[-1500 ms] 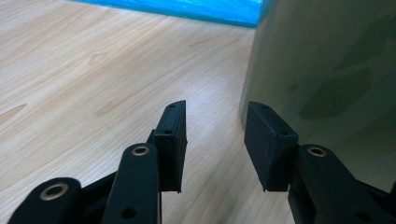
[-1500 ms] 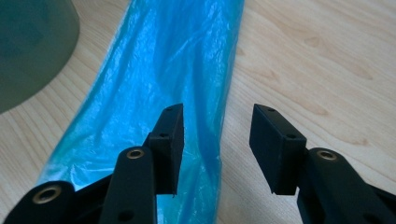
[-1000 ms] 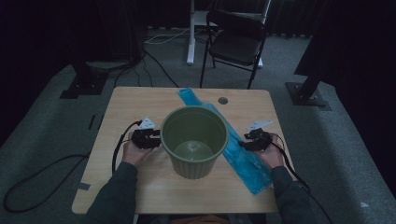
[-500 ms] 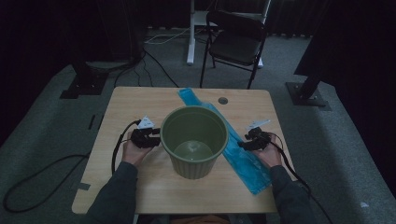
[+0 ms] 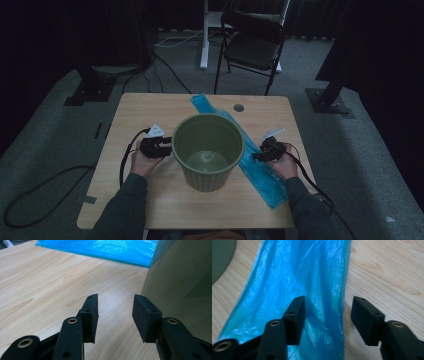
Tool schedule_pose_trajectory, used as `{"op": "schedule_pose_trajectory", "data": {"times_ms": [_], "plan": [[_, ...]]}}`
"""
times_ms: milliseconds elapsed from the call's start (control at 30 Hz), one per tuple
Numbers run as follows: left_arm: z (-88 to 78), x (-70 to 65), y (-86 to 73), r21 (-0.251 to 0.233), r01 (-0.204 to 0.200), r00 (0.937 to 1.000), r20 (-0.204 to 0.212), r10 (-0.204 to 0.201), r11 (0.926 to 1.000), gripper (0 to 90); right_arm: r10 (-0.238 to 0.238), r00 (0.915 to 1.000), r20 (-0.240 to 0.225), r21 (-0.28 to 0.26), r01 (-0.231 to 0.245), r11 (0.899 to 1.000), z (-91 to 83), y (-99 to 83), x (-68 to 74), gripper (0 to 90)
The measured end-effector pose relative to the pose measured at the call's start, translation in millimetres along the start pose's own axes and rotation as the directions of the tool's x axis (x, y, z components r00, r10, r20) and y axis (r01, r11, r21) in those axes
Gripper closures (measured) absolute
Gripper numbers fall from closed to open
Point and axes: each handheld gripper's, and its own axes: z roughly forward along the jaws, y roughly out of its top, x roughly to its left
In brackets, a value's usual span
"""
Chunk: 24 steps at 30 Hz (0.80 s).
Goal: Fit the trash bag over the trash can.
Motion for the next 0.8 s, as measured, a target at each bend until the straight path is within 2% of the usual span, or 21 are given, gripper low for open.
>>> {"op": "schedule_pose_trajectory", "data": {"times_ms": [33, 67, 100, 133, 167, 200, 233, 300, 333, 400, 633, 800], "plan": [[0.4, -0.5, 0.3, -0.001, -0.002, 1.0, -0.001, 0.002, 1.0, 56.1, -0.003, 1.0, -0.004, 0.0, 0.003, 1.0, -0.2, 0.2, 0.4, 48.8], [0.4, -0.7, 0.5, -0.004, -0.001, 1.0, 0.001, 0.001, 1.0, 56.1, -0.024, 0.9997, -0.011, 0.009, 0.024, 1.0, -0.9, 1.9, 4.2, 59.0], [0.5, -1.0, 0.7, -0.006, 0.001, 1.0, 0.002, -0.001, 1.0, 56.1, -0.024, 0.9997, -0.011, 0.009, 0.024, 1.0, -0.9, 1.9, 4.2, 59.0], [0.5, -1.1, 0.8, -0.008, 0.002, 1.0, 0.003, -0.002, 1.0, 56.2, -0.038, 0.9991, -0.015, 0.015, 0.039, 0.999, -1.2, 3.0, 7.1, 64.5], [0.6, -1.2, 0.9, -0.009, 0.004, 1.0, 0.006, -0.004, 1.0, 56.2, -0.038, 0.9991, -0.015, 0.015, 0.039, 0.999, -1.2, 3.0, 7.1, 64.5], [0.7, -1.3, 0.9, -0.01, 0.007, 0.9999, 0.008, -0.007, 0.9999, 56.2, -0.041, 0.9989, -0.021, 0.021, 0.041, 0.999, -1.2, 4.0, 8.6, 70.1], [0.7, -1.3, 0.9, -0.01, 0.007, 0.9999, 0.008, -0.007, 0.9999, 56.3, -0.041, 0.9989, -0.021, 0.021, 0.041, 0.999, -1.2, 4.0, 8.6, 70.1], [0.7, -1.4, 1.0, -0.009, 0.009, 0.9999, 0.009, -0.009, 0.9999, 56.5, -0.039, 0.9991, -0.018, 0.02, 0.039, 0.999, -1.0, 4.7, 9.8, 80.1], [0.6, -1.5, 1.1, -0.01, 0.011, 0.9999, 0.01, -0.011, 0.9999, 56.5, -0.039, 0.9991, -0.018, 0.02, 0.039, 0.999, -1.0, 4.7, 9.8, 80.1], [0.7, -1.7, 1.6, -0.009, 0.012, 0.9998, 0.013, -0.012, 0.9999, 56.9, -0.033, 0.9994, -0.008, 0.023, 0.033, 0.999, -0.9, 4.9, 9.6, 88.1], [0.4, -2.3, 2.0, -0.008, 0.008, 0.9999, 0.009, -0.008, 0.9999, 57.1, -0.023, 0.9997, -0.011, 0.014, 0.023, 1.0, -3.6, 5.1, 8.4, 89.8], [-2.6, -1.2, 1.8, -0.015, 0.012, 0.9999, 0.007, -0.012, 0.9998, 57.0, 0.001, 0.9996, -0.028, -0.045, -0.002, 0.999, -16.5, 6.0, 3.9, 89.9]]}}
